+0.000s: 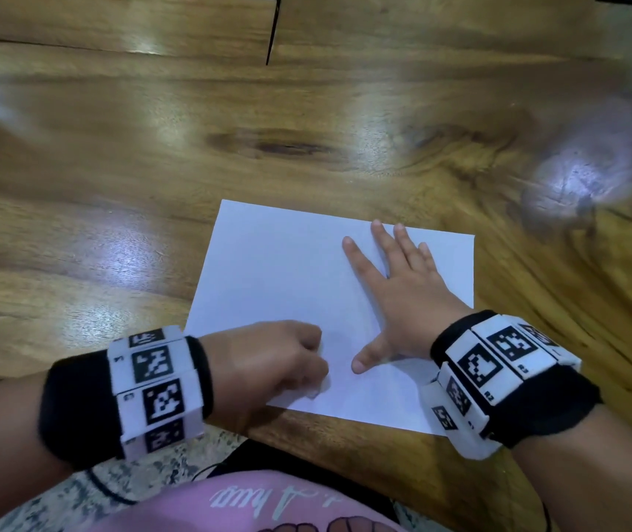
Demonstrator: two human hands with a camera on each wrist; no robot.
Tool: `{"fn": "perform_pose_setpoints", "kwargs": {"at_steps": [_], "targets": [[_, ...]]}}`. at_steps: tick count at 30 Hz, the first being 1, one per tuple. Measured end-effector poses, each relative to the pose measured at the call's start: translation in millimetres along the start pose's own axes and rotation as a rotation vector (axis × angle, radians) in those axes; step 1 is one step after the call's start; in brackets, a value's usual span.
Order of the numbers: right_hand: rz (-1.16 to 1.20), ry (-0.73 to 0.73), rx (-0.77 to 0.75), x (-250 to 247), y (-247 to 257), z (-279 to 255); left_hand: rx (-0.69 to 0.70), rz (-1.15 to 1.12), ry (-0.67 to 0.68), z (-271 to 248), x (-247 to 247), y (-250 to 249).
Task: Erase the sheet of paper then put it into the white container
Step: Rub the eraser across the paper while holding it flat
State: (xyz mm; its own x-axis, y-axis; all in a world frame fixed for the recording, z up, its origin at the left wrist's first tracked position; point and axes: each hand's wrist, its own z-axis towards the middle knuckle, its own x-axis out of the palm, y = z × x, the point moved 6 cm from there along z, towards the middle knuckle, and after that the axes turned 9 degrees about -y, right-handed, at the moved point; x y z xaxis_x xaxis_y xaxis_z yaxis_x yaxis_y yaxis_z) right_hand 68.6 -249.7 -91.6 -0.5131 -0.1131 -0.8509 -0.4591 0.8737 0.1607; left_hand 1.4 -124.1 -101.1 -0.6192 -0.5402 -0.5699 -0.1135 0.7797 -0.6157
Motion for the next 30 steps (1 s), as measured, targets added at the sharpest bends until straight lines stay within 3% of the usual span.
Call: {"fn": "perform_pose_setpoints", "kwargs": {"at_steps": [3, 5, 8, 9, 13, 14, 16, 20, 23, 25, 27, 30], "targets": [[-0.005, 0.006, 0.002, 0.0, 0.7, -0.2, -0.052, -0.126, 0.000, 6.2, -4.9, -0.1], [-0.011, 0.009, 0.002, 0.1, 0.8, 0.1, 0.128, -0.105, -0.091, 20.1, -23.1, -18.5], [-0.010, 0.011, 0.004, 0.3, 1.0, 0.5, 0.427, 0.199, -0.229, 26.9, -41.8, -37.1], [-0.009, 0.014, 0.005, 0.0, 1.1, 0.3, 0.444, 0.223, -0.219, 24.3, -38.7, -35.2], [-0.013, 0.020, 0.007, -0.6, 1.3, -0.3, 0.103, -0.003, -0.019, 5.6, -16.1, -1.4], [-0.016, 0.020, 0.007, -0.5, 1.5, -0.1, 0.149, 0.108, -0.012, 3.0, -16.2, -1.4], [-0.017, 0.022, 0.010, -0.1, 1.4, 0.4, 0.177, 0.091, -0.035, 8.4, -20.2, -9.8], [-0.005, 0.023, 0.005, -0.4, 1.7, 0.6, 0.389, 0.237, -0.175, 29.4, -42.7, -46.2], [-0.008, 0.031, 0.005, -0.4, 1.3, 0.2, 0.393, 0.267, -0.124, 28.1, -32.6, -46.4], [-0.005, 0.034, 0.010, 0.2, 0.5, 0.3, 0.290, 0.192, -0.080, 18.4, -20.2, -28.1], [-0.002, 0.033, 0.013, 0.2, 0.6, 0.4, 0.332, 0.359, -0.023, 3.5, -6.4, -17.2], [-0.004, 0.036, 0.017, 0.0, 0.8, 0.3, 0.304, 0.347, 0.014, -0.2, -11.3, -9.5]]}}
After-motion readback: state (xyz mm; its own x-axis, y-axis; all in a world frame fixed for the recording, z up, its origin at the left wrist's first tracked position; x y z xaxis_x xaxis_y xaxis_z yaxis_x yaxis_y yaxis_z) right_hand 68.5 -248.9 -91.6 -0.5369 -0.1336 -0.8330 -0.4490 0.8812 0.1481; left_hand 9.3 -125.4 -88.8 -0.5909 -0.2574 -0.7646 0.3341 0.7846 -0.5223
